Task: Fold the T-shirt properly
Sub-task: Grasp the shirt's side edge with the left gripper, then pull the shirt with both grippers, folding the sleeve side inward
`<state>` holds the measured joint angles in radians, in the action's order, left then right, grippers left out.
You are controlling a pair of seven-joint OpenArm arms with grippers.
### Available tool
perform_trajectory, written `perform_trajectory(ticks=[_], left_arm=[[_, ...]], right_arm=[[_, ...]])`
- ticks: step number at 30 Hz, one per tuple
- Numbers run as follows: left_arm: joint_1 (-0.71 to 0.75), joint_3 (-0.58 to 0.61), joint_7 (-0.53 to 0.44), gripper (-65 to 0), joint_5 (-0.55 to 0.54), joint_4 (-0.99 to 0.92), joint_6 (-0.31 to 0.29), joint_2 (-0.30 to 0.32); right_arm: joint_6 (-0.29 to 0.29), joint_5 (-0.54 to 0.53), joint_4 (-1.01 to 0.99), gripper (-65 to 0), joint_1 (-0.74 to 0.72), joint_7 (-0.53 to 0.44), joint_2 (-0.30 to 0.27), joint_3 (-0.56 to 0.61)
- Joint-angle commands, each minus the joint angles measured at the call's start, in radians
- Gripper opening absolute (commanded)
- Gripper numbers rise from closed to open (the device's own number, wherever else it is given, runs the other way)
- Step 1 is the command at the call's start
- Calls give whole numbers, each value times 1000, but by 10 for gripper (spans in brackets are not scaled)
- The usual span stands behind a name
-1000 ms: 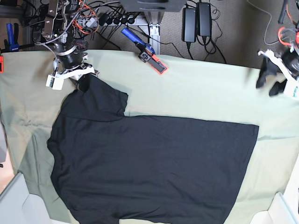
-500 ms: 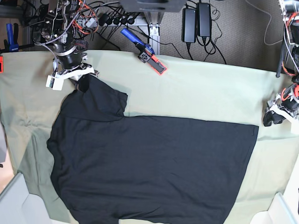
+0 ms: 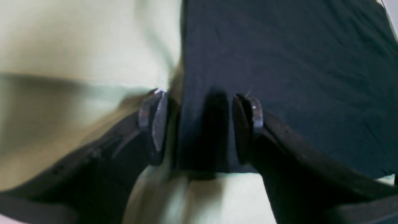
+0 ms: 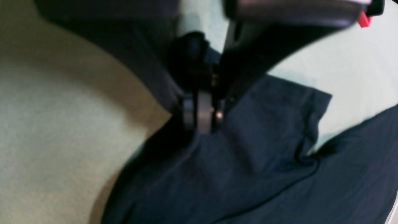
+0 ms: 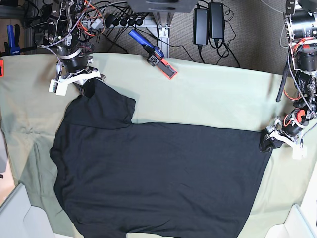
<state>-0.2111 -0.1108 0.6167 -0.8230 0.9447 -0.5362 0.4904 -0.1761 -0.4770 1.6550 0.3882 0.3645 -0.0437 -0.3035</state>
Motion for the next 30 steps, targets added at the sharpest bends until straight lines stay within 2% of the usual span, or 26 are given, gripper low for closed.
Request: perform_trajectory(ticks=[1,6,8,10,12,14,19,22,25,30], left_arm=[[-10,2,47,-289,5,8,-10,5],[-7,2,82,-289,4,10,-11,6],[-7,2,84,-314,3,10,-22,6],[-6,2,86,-408,-6,13,-74,6],[-6,2,92,-536,-40,13,-142,6],[-6,2,92,-650,-75,13,-162,6],[-4,2,118,-650,-94,14,-162,19],[-1,2,151,-650,-104,15,-162,46],[13,2,215,-650,-172,26,-162,88],[87,2,282,-650,-270,109,-162,149]], right_arm=[[22,10,11,-650,3,6,-3,-2],[22,11,11,-650,3,6,-3,-2],[22,18,11,-650,3,7,-3,-2],[22,34,11,-650,3,7,-3,-2],[21,36,11,-650,3,11,-3,-2],[12,36,11,-650,2,37,-3,-2],[-12,35,18,-650,3,48,-5,-8],[-37,31,42,-650,3,112,-18,-24],[-57,-14,80,-650,24,167,-49,-40],[-61,-51,164,-650,111,179,-95,-64]])
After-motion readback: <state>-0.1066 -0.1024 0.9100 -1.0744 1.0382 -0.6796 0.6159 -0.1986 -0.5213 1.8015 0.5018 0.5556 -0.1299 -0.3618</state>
